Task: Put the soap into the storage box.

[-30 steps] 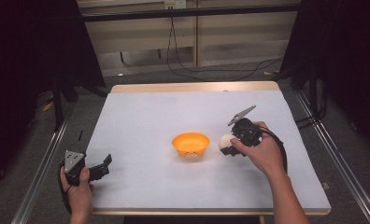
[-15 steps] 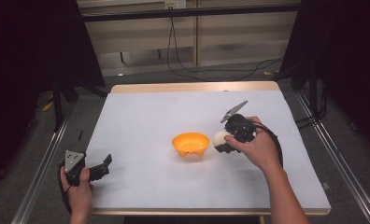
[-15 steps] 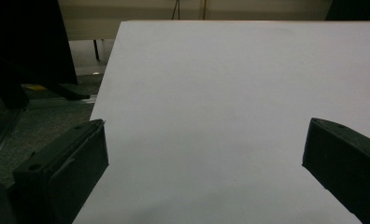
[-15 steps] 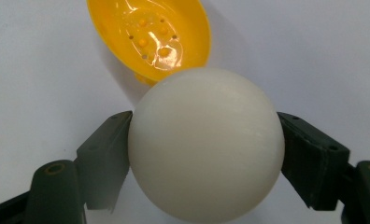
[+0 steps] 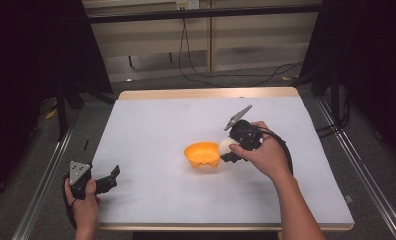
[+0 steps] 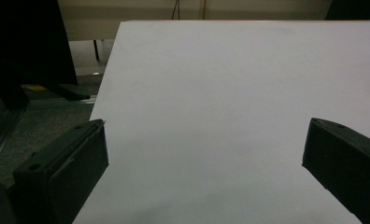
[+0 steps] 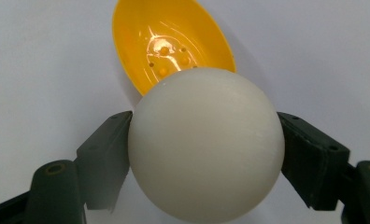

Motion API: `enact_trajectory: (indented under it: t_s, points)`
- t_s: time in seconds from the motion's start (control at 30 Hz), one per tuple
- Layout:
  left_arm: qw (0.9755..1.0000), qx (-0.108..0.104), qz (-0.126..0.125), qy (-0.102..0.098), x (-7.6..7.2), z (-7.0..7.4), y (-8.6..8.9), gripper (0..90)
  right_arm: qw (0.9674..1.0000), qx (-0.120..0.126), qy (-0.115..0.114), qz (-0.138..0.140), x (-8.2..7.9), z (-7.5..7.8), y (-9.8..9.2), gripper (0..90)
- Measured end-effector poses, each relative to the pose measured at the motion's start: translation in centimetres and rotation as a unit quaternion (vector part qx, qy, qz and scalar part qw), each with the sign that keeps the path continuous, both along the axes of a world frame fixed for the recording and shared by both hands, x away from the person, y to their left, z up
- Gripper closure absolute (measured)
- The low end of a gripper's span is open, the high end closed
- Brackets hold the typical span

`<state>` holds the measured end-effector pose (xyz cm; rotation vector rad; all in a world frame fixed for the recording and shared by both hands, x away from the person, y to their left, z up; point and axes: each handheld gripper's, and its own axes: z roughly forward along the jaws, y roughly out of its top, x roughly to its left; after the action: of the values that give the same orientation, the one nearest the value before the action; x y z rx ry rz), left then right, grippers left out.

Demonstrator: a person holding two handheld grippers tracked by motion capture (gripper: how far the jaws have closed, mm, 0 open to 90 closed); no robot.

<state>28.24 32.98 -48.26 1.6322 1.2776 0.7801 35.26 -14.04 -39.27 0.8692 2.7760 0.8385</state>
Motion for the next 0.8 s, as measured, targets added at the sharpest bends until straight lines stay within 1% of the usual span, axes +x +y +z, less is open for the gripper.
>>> enact_trajectory:
  t_s: [0.03,0.1,0.17,0.23,0.27,0.3,0.37,0.7,0.77,0.8]
  points:
    - [1.0000,0.000,0.000,0.000,0.0,0.0,0.0,0.0,1.0000,0.006,0.002,0.003,0.1,0.2,0.4,23.4]
    - [1.0000,0.000,0.000,0.000,0.0,0.0,0.0,0.0,0.9999,0.010,-0.001,0.008,0.2,0.2,0.6,23.4]
    - [1.0000,-0.003,0.001,-0.001,0.0,0.0,0.0,0.0,0.9999,0.012,0.001,0.005,0.3,0.2,1.1,23.4]
    - [1.0000,-0.003,0.001,-0.001,0.0,0.0,0.0,0.1,0.9999,0.012,0.002,0.005,0.3,0.2,1.3,23.3]
    - [1.0000,-0.001,0.001,0.000,0.0,0.0,0.0,0.1,0.9999,0.012,0.002,0.005,0.4,0.1,1.5,23.4]
    - [1.0000,-0.003,0.001,-0.001,0.0,0.0,0.0,0.0,0.9999,0.011,0.006,0.000,0.4,0.1,1.8,23.4]
    - [1.0000,-0.004,-0.001,-0.001,0.0,0.0,0.0,0.0,0.9999,0.010,0.005,0.004,0.5,0.0,2.4,23.4]
    - [1.0000,-0.001,0.001,0.000,0.0,0.0,0.0,0.0,0.9999,0.006,0.010,0.005,1.0,-0.4,3.9,23.3]
    - [1.0000,-0.001,0.001,0.000,0.0,0.0,0.0,0.0,0.9999,0.003,0.012,0.004,1.1,-0.5,4.2,23.3]
    - [1.0000,-0.001,0.001,0.000,0.0,0.0,0.0,0.0,0.9999,-0.001,0.015,-0.004,1.1,-0.6,4.6,23.3]
